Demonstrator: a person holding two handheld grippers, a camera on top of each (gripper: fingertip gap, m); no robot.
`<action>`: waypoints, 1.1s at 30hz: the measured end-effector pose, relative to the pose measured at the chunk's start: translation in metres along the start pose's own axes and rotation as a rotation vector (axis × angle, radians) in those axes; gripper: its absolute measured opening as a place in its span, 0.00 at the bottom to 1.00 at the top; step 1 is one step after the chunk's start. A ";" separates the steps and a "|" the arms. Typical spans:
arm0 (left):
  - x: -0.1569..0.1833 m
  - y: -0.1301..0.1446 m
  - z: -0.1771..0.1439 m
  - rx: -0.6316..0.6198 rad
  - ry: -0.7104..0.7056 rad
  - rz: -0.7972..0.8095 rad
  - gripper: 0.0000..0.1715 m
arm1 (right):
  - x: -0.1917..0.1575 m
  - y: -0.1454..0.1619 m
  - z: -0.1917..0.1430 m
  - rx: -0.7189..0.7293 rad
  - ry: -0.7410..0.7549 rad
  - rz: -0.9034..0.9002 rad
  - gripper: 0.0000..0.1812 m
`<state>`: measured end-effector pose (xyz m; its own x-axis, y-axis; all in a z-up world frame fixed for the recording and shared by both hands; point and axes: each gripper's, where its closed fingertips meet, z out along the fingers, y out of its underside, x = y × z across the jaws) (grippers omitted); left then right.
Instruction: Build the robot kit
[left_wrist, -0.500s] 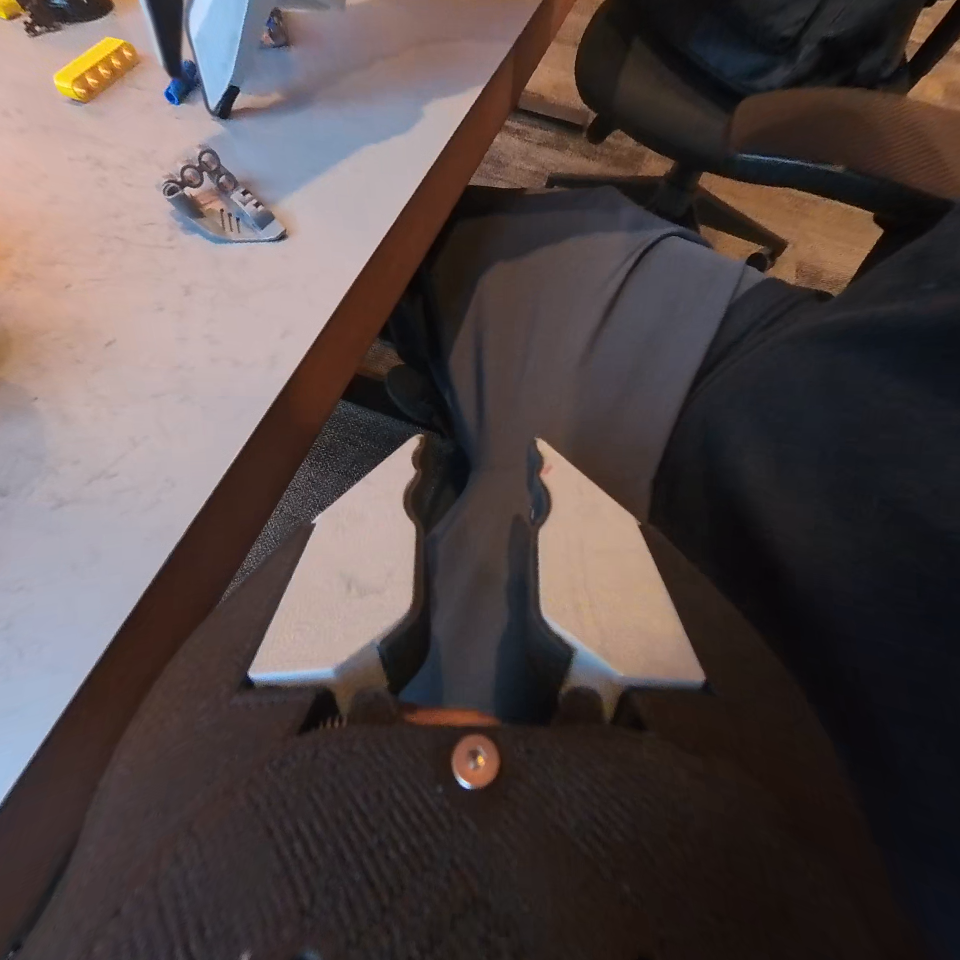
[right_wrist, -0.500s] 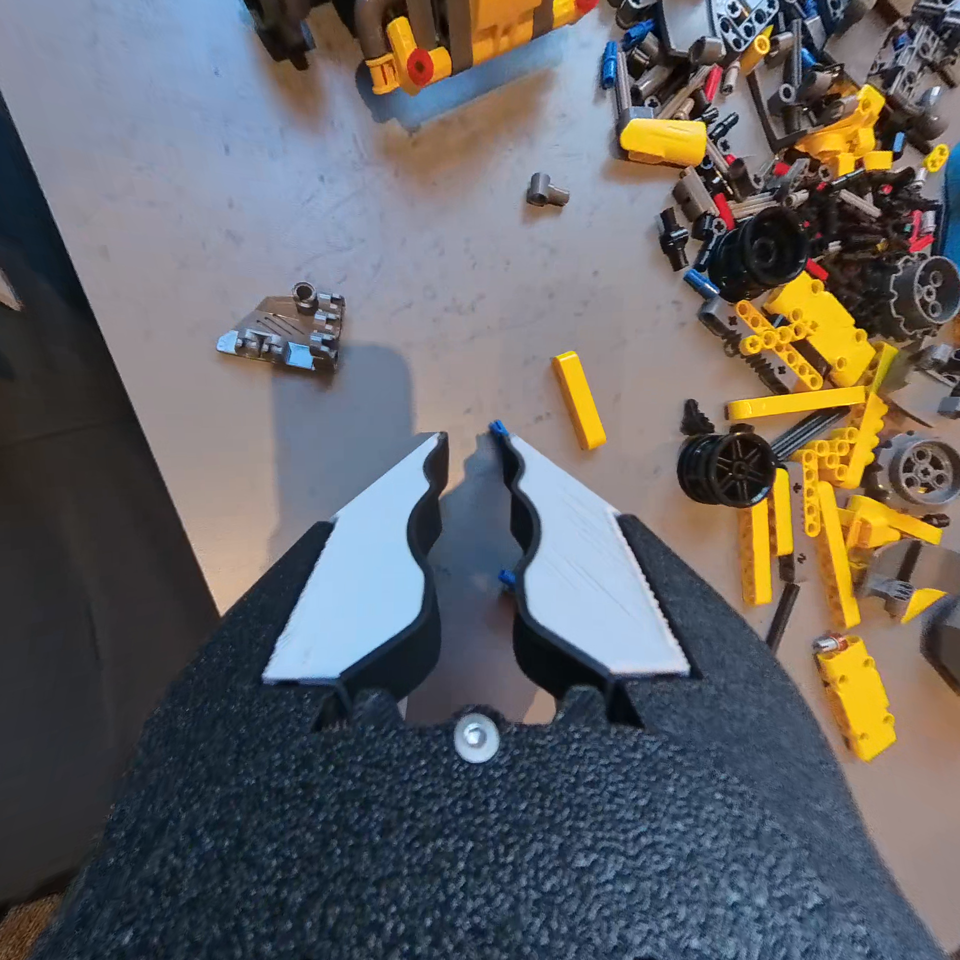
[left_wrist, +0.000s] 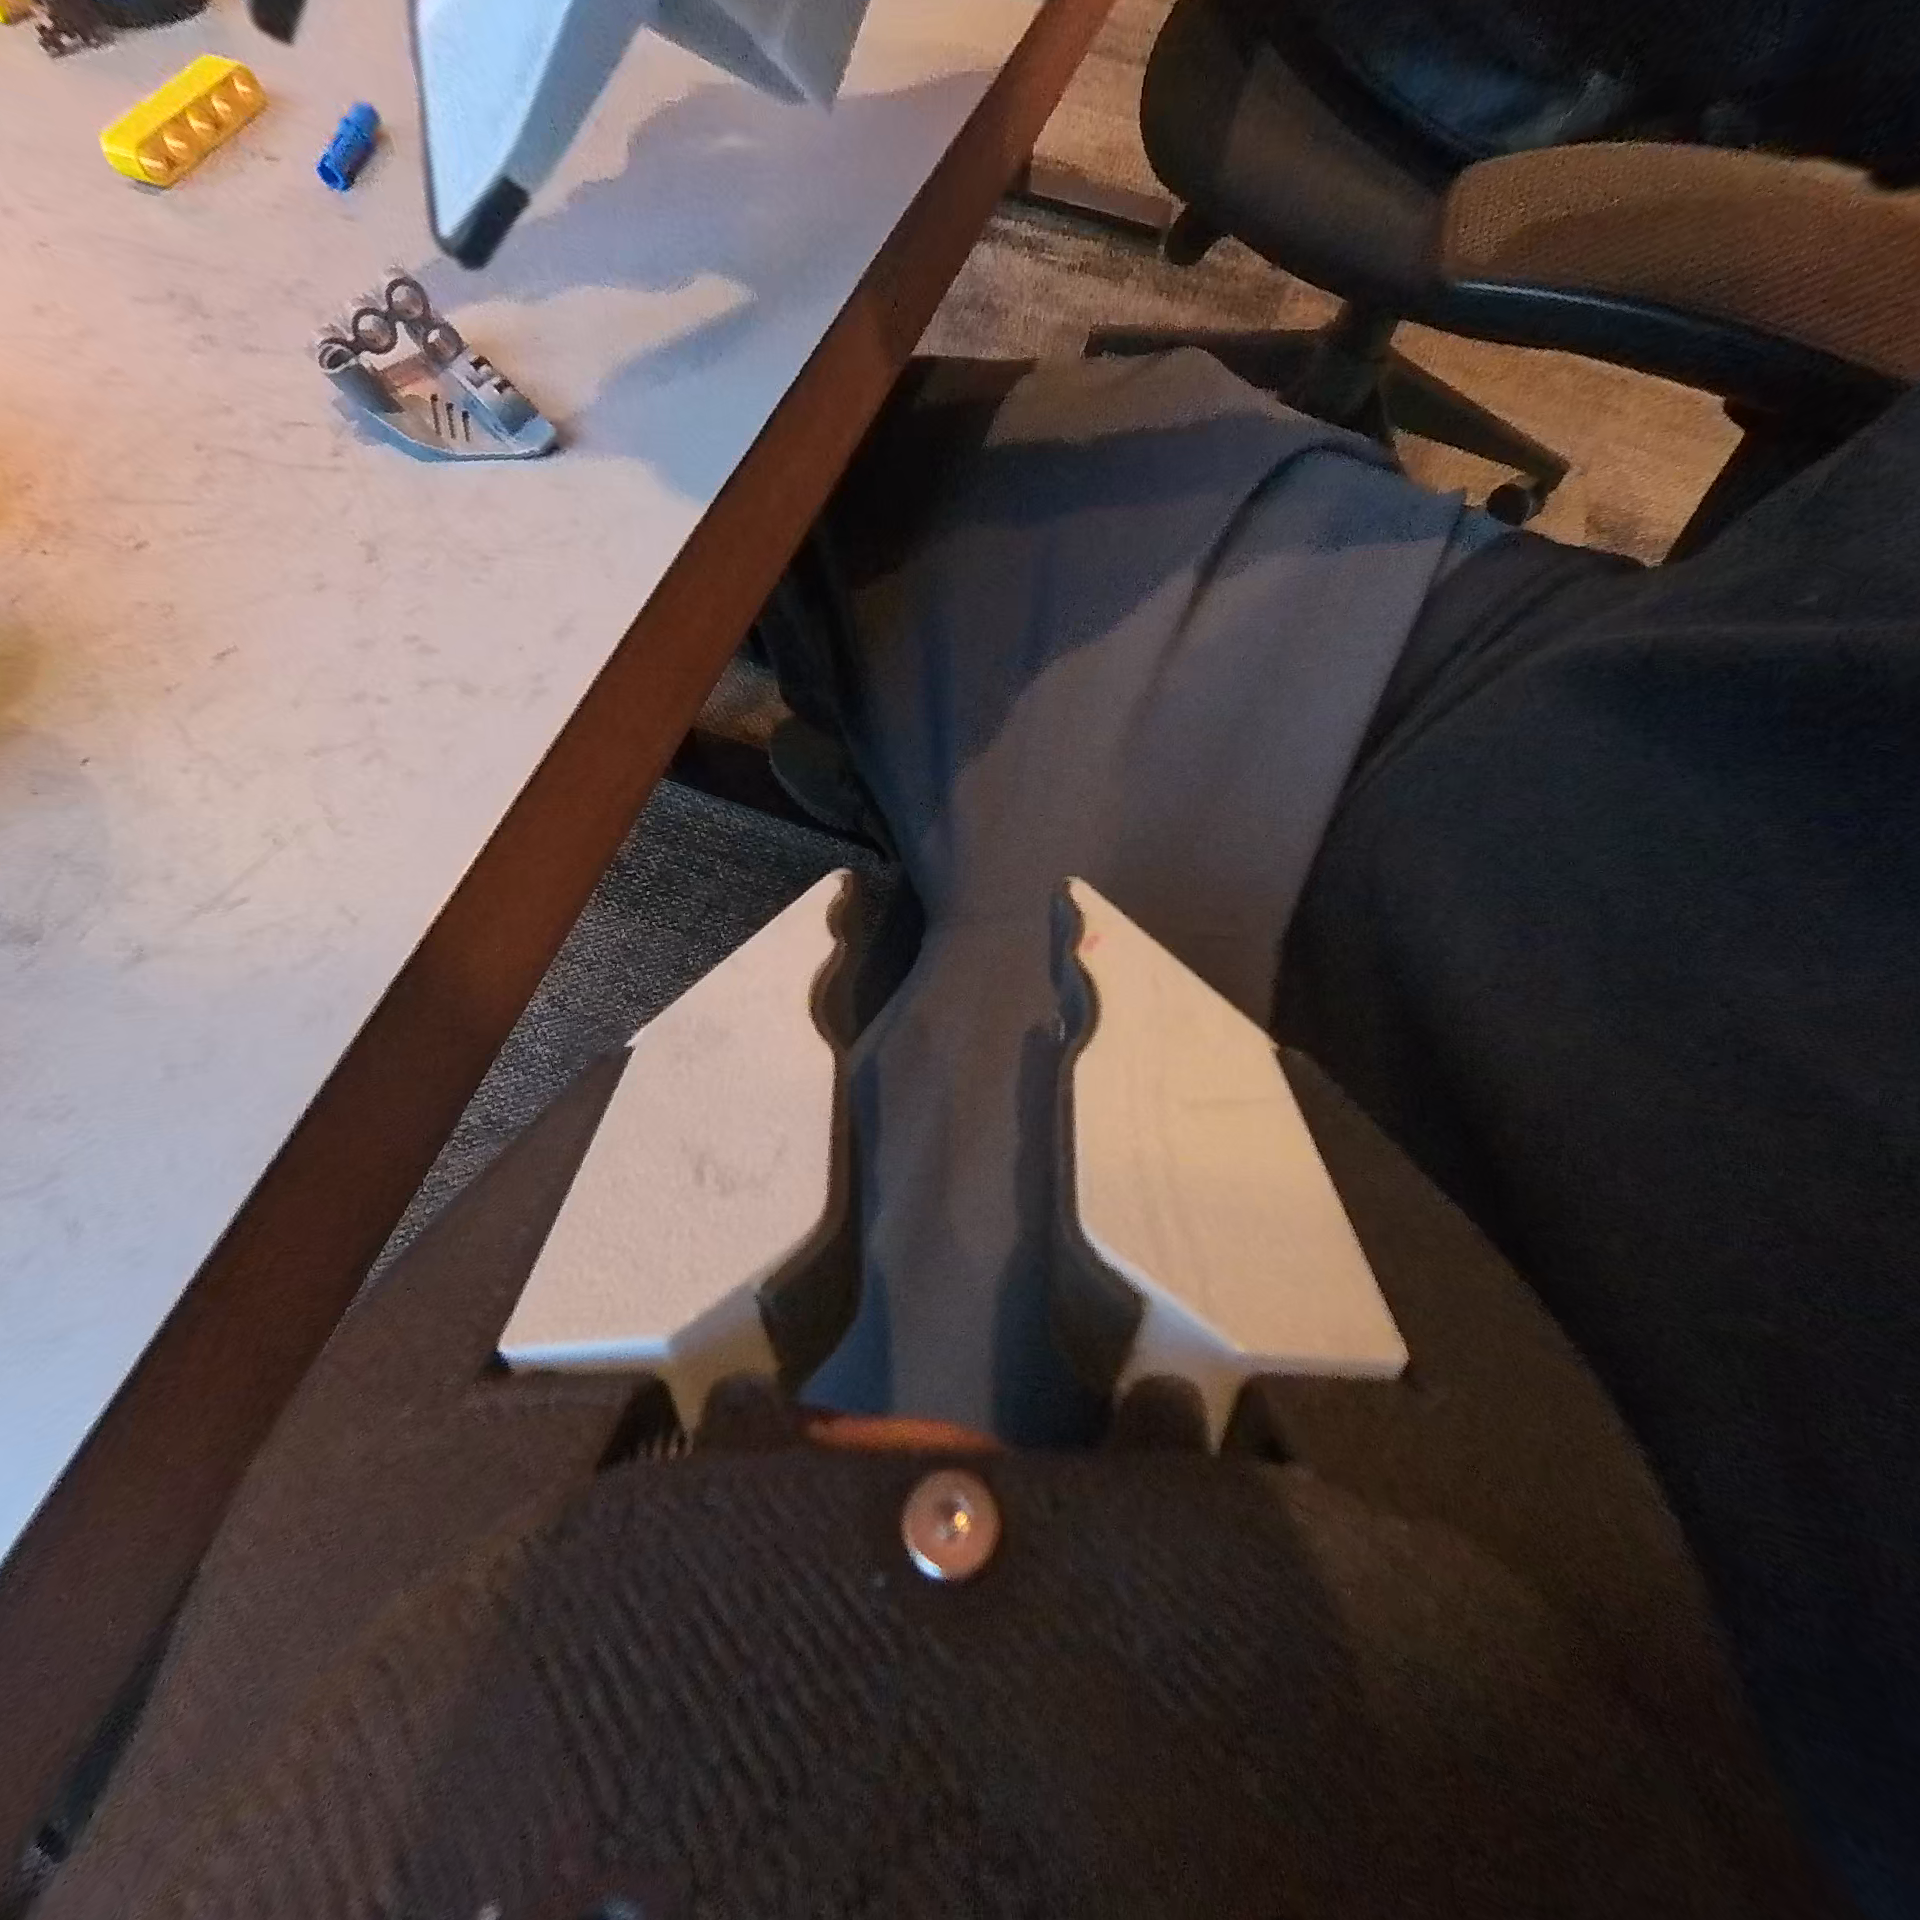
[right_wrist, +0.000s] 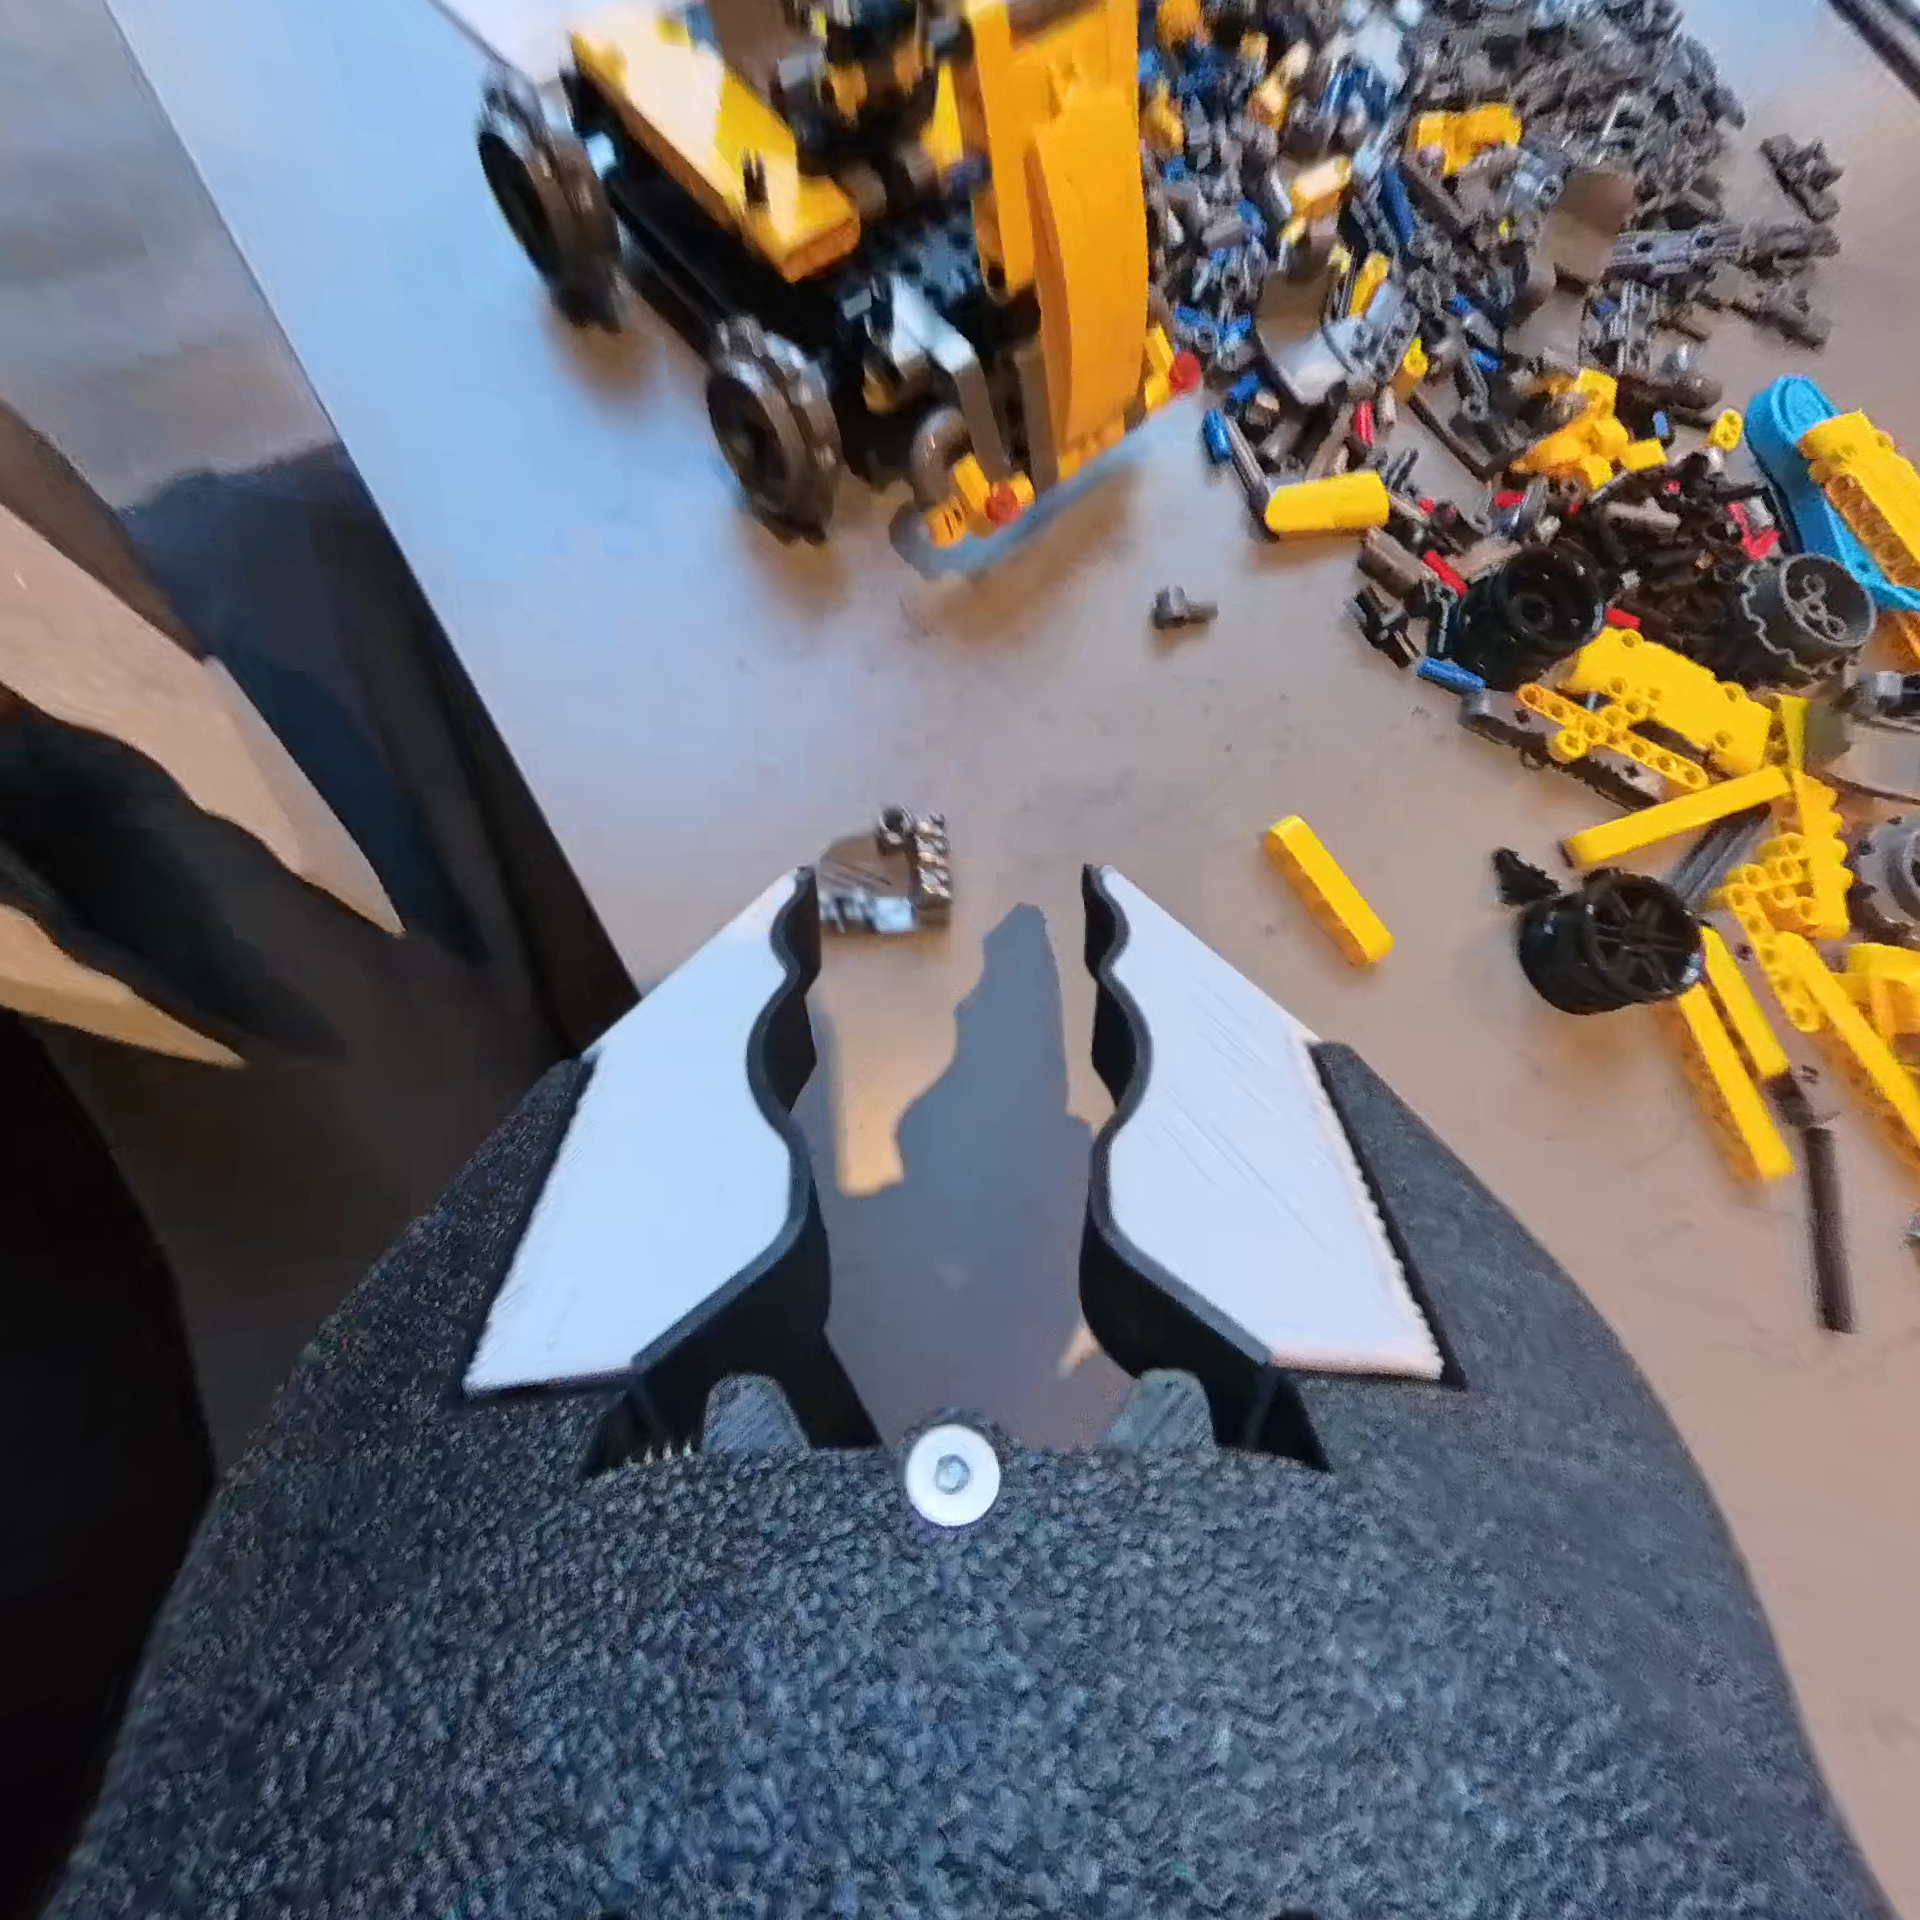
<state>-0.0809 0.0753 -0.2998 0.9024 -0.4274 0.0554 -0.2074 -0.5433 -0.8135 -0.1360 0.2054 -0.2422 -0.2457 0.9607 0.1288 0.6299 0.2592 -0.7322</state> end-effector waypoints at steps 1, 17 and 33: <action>0.000 0.000 -0.001 0.001 0.000 -0.002 0.20 | -0.002 -0.005 0.001 0.027 0.015 0.023 0.29; 0.000 0.004 0.001 -0.022 -0.001 -0.016 0.20 | 0.038 0.013 -0.003 -0.056 0.277 -0.041 0.27; 0.001 0.009 0.006 -0.050 -0.003 0.001 0.20 | -0.004 0.032 0.002 -0.071 -0.043 0.120 0.16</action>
<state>-0.0793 0.0740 -0.3103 0.9032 -0.4259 0.0528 -0.2267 -0.5781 -0.7838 -0.1166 0.2091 -0.2675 -0.1961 0.9805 0.0131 0.7069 0.1506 -0.6911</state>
